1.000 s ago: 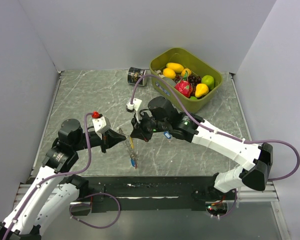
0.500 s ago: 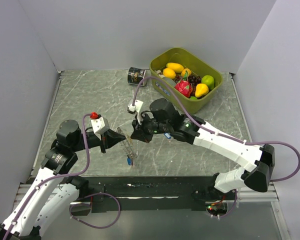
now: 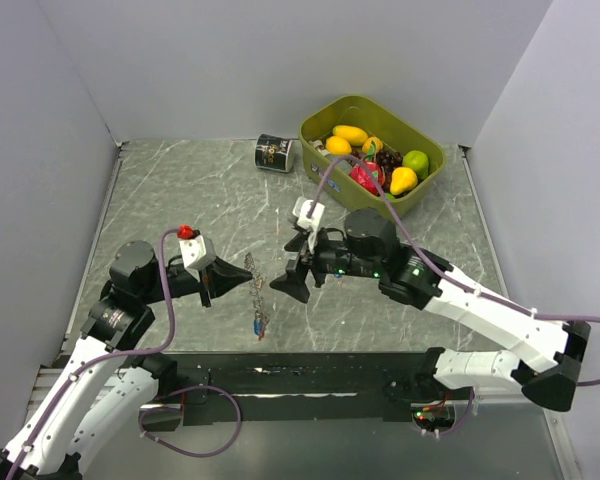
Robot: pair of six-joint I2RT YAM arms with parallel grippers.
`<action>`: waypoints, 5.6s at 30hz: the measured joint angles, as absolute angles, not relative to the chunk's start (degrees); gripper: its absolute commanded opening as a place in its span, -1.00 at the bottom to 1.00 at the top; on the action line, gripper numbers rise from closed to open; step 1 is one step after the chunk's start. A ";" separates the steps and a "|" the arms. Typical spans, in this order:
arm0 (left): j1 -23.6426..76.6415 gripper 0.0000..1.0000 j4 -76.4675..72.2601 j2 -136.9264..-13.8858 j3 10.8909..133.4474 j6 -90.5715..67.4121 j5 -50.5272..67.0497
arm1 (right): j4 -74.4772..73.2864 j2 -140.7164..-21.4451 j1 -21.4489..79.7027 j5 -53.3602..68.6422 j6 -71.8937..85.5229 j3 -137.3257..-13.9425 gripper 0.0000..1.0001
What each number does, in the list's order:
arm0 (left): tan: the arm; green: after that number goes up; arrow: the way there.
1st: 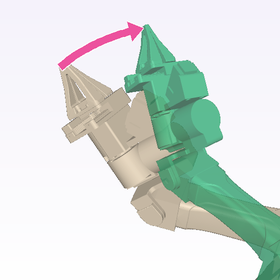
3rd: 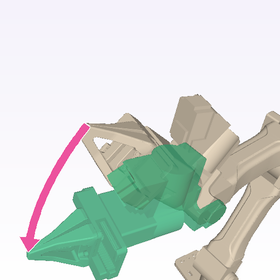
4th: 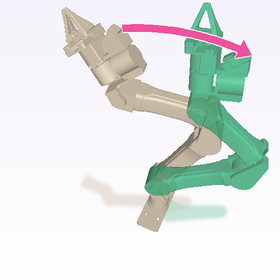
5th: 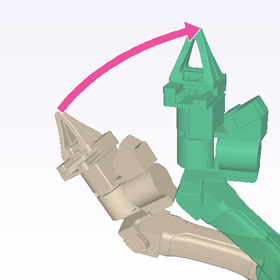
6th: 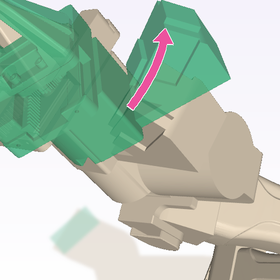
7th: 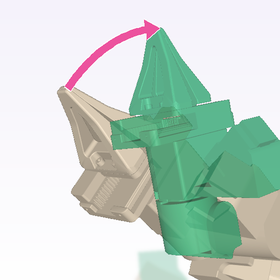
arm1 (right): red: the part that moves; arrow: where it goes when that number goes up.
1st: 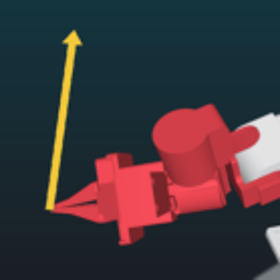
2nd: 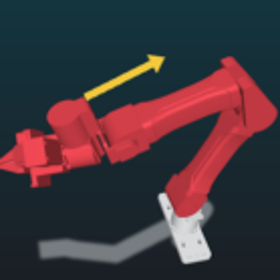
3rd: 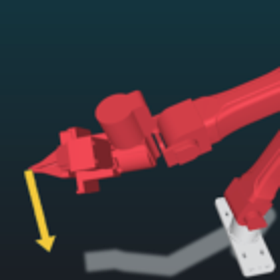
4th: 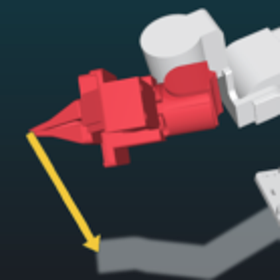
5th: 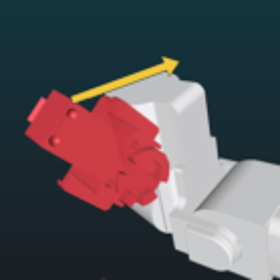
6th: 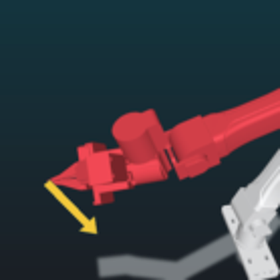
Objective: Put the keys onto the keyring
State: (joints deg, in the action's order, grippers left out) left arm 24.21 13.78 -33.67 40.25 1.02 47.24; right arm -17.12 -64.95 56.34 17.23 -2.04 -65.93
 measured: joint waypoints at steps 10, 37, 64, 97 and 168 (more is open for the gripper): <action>24.21 -0.98 6.57 -33.06 40.10 -4.34 51.24 | -6.79 -61.71 50.54 36.93 0.67 -62.76 0.43; 24.21 -0.98 -1.10 -33.58 39.53 -10.02 53.71 | -0.91 -69.04 50.46 44.23 9.45 -64.55 -0.10; 24.18 -0.75 -1.85 -33.08 38.94 -11.51 53.04 | -2.98 -70.02 51.00 42.48 9.39 -64.86 -1.00; 25.45 -0.29 31.33 -52.84 61.06 10.50 60.16 | -41.34 -80.49 50.19 46.54 -14.13 -81.67 -1.00; 34.02 -0.98 -0.95 -39.00 41.43 -5.32 39.51 | -27.94 -71.72 49.01 30.59 8.27 -79.57 -0.18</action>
State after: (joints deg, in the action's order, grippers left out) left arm 34.02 -0.95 -39.00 41.43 -5.32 39.51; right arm -27.94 -71.72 49.01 30.59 8.27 -79.57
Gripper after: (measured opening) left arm 0.023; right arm 0.468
